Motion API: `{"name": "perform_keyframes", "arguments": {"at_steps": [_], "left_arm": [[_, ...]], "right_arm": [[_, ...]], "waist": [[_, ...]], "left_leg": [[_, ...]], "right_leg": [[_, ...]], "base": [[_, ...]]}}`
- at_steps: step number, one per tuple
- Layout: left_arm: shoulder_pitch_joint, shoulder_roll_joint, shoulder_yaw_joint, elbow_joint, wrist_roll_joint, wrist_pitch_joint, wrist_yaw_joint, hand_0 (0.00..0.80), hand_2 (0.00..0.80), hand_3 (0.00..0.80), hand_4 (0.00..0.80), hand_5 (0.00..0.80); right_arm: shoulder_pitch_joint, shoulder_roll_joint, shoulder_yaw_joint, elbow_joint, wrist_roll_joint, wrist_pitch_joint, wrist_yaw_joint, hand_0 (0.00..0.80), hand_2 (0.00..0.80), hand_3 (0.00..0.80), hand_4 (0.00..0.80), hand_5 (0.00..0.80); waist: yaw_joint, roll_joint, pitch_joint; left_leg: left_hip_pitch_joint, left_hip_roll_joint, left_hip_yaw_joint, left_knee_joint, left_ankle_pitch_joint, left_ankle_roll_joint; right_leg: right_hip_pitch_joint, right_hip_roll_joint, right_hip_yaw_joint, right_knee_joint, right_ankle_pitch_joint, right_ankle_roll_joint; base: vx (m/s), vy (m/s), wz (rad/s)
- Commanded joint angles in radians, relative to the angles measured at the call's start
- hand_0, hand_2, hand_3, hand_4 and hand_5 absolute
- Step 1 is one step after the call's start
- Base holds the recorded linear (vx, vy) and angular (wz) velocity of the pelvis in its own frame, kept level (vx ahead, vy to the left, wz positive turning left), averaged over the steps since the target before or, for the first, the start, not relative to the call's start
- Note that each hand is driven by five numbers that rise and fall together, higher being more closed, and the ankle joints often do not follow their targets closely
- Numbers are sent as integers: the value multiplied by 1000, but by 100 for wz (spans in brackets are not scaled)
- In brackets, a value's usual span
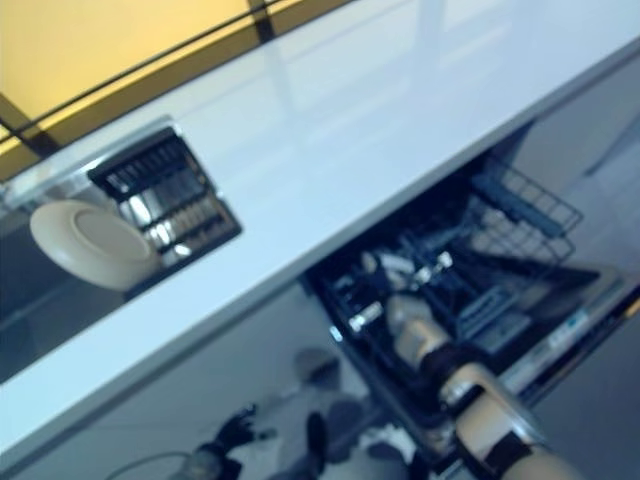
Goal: Take plates into dishwasher
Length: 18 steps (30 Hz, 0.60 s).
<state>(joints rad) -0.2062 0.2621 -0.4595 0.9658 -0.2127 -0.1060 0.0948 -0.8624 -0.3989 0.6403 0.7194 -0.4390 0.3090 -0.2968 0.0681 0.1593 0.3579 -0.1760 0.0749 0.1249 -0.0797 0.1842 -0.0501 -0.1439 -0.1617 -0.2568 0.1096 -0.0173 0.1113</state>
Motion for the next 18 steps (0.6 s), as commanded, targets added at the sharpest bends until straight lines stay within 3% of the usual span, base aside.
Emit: {"name": "perform_keyframes", "arguments": {"at_steps": [1,18], "left_arm": [[-82,22,-28,6,-37,-39,20,0,0,0,0,0],[-104,14,-48,-20,-54,-45,37,0,0,0,0,0]], "right_arm": [[4,-79,13,188,1,75,3,800,800,800,800,800],[-30,-60,16,280,10,83,36,800,800,800,800,800]], "waist": [[25,-20,64],[34,-20,78]], "left_leg": [[-3,-34,-28,-1,-55,-30],[-25,-28,-24,-5,-44,-35]], "right_leg": [[-58,-17,-29,17,36,-13],[-82,-15,-40,8,48,-13]], "base": [[-28,-7,5],[-3,-1,0]]}}
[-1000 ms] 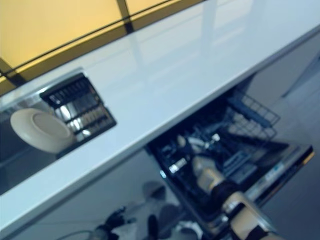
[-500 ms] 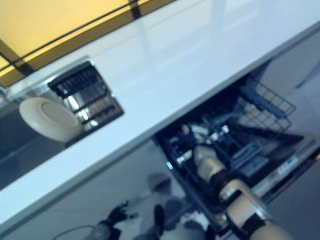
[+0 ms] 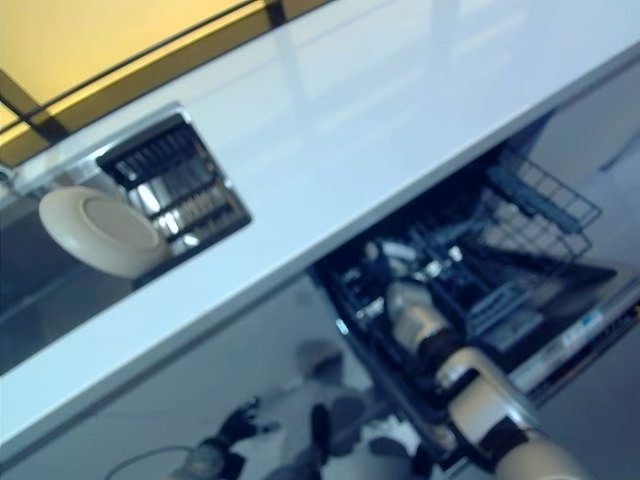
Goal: Take plates into dishwasher
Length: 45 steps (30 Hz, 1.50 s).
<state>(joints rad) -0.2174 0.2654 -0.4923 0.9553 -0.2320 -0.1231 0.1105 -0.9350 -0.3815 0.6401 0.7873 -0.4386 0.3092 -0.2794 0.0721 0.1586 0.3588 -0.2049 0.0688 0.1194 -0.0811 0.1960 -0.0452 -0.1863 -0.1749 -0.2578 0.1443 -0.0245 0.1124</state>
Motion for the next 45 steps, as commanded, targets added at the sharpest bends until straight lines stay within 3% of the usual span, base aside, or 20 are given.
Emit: {"name": "perform_keyframes", "arguments": {"at_steps": [1,18,19,20,22,45], "left_arm": [[-93,11,-15,-9,-34,-29,21,0,0,0,0,0],[-100,12,-8,-3,-29,-19,18,0,0,0,0,0],[-100,12,-9,-1,-29,-21,17,0,0,0,0,0],[-100,12,-8,-1,-28,-21,17,0,0,0,0,0],[-101,13,-10,1,-26,-23,17,0,0,0,0,0],[-111,12,-11,17,-20,-20,9,0,0,0,0,0]], "right_arm": [[43,-77,15,215,10,80,18,800,800,800,800,800],[57,-70,2,229,11,66,26,800,800,800,800,800],[58,-69,2,232,10,64,26,587,587,587,587,587],[59,-67,2,232,8,66,25,276,276,276,276,276],[60,-65,1,235,12,64,20,0,0,0,0,0],[58,-63,-12,244,45,22,-13,0,0,0,0,0]], "waist": [[31,-19,77],[27,-28,75],[27,-28,74],[27,-29,73],[27,-31,73],[25,-41,68]], "left_leg": [[3,-22,-19,-4,-55,-40],[6,-13,-6,-6,-53,-42],[7,-13,-6,-6,-53,-42],[7,-12,-6,-6,-54,-42],[8,-11,-5,-6,-54,-42],[16,-5,1,-3,-56,-43]], "right_leg": [[-40,-2,-40,-27,56,-14],[-37,-1,-47,-28,57,-13],[-37,-1,-47,-28,58,-13],[-37,-1,-47,-28,57,-13],[-35,0,-48,-28,58,-13],[-25,6,-49,-28,57,-14]], "base": [[0,0,0],[0,0,0],[0,0,0],[0,0,0],[0,0,0],[0,0,0]]}}
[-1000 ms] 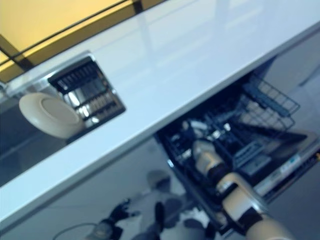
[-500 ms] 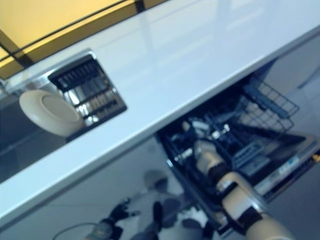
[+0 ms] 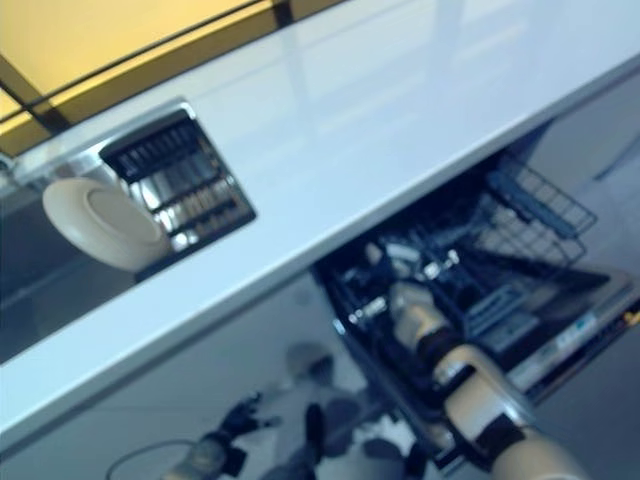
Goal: Take plates into dishwasher
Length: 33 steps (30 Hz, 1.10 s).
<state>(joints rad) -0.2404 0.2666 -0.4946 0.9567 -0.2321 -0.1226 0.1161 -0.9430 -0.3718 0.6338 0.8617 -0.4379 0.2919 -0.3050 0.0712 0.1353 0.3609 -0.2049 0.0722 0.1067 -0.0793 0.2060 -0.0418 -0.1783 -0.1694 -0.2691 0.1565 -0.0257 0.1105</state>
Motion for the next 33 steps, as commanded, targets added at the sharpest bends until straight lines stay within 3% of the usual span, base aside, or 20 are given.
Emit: {"name": "perform_keyframes", "arguments": {"at_steps": [1,8,27,33], "left_arm": [[-89,10,-6,15,-17,-18,4,0,0,0,0,0],[-90,17,11,7,-14,-1,11,0,0,0,0,0],[-66,22,57,-21,-2,39,38,0,0,0,0,0],[-47,23,84,-27,6,51,44,0,0,0,0,0]], "right_arm": [[65,-72,-8,163,52,30,6,0,0,0,0,0],[88,-84,-11,60,77,-6,19,0,0,0,0,0],[187,-117,-35,-200,150,57,31,0,0,0,0,0],[268,-115,-74,-305,173,43,-2,0,0,0,0,0]], "waist": [[25,-19,66],[12,-39,63],[-25,-70,53],[-45,-80,46]], "left_leg": [[17,-8,14,-5,-66,-47],[24,-2,25,-6,-71,-49],[53,12,44,-8,-78,-51],[65,17,53,-8,-81,-51]], "right_leg": [[-32,1,-38,-42,59,-12],[-25,7,-29,-48,60,-9],[2,24,1,-61,58,-11],[13,30,15,-65,56,-11]], "base": [[0,0,0],[0,0,0],[-1,1,-1],[-4,8,-5]]}}
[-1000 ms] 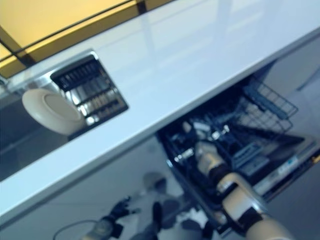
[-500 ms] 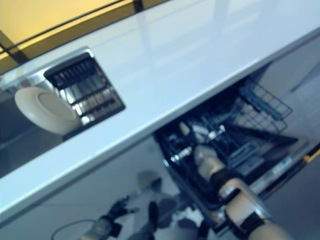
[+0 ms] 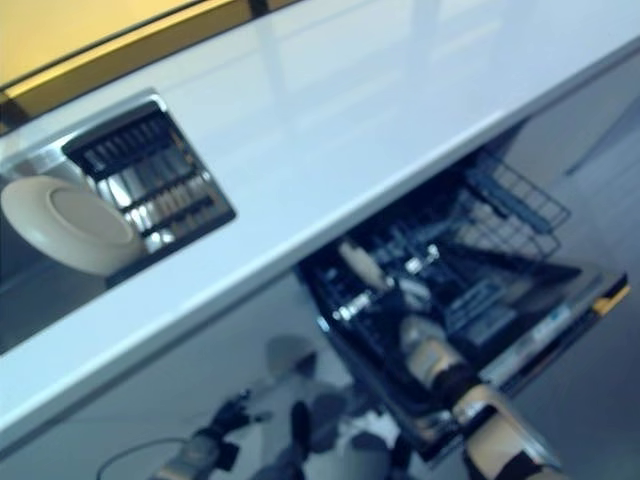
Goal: Take plates into dishwasher
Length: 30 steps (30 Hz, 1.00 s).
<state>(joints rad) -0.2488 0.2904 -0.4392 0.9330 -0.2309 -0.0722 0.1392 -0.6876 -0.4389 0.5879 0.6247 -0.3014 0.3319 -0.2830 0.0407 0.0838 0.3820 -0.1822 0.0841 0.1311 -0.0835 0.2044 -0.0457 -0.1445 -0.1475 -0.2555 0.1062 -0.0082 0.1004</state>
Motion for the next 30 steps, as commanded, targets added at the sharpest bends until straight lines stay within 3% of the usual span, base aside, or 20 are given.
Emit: {"name": "perform_keyframes", "arguments": {"at_steps": [1,18,30], "left_arm": [[-34,0,33,-5,5,1,21,0,0,0,0,0],[12,-11,93,-2,30,7,25,0,0,0,0,0],[105,-6,167,-6,29,-11,38,0,0,0,0,0]], "right_arm": [[27,-49,-36,-86,35,-3,-26,0,0,0,0,0],[208,-52,-156,-330,83,-85,-62,0,0,0,0,0],[492,-112,-324,-486,164,-158,-78,0,0,0,0,0]], "waist": [[-18,-31,23],[-57,-60,0],[-93,-80,-30]], "left_leg": [[45,7,30,-3,-80,-47],[78,31,44,1,-82,-51],[109,53,64,6,-80,-55]], "right_leg": [[-19,10,4,-15,39,0],[21,41,39,-32,32,-2],[59,59,66,-31,17,-2]], "base": [[8,2,-4],[3,-10,-6],[18,1,-2]]}}
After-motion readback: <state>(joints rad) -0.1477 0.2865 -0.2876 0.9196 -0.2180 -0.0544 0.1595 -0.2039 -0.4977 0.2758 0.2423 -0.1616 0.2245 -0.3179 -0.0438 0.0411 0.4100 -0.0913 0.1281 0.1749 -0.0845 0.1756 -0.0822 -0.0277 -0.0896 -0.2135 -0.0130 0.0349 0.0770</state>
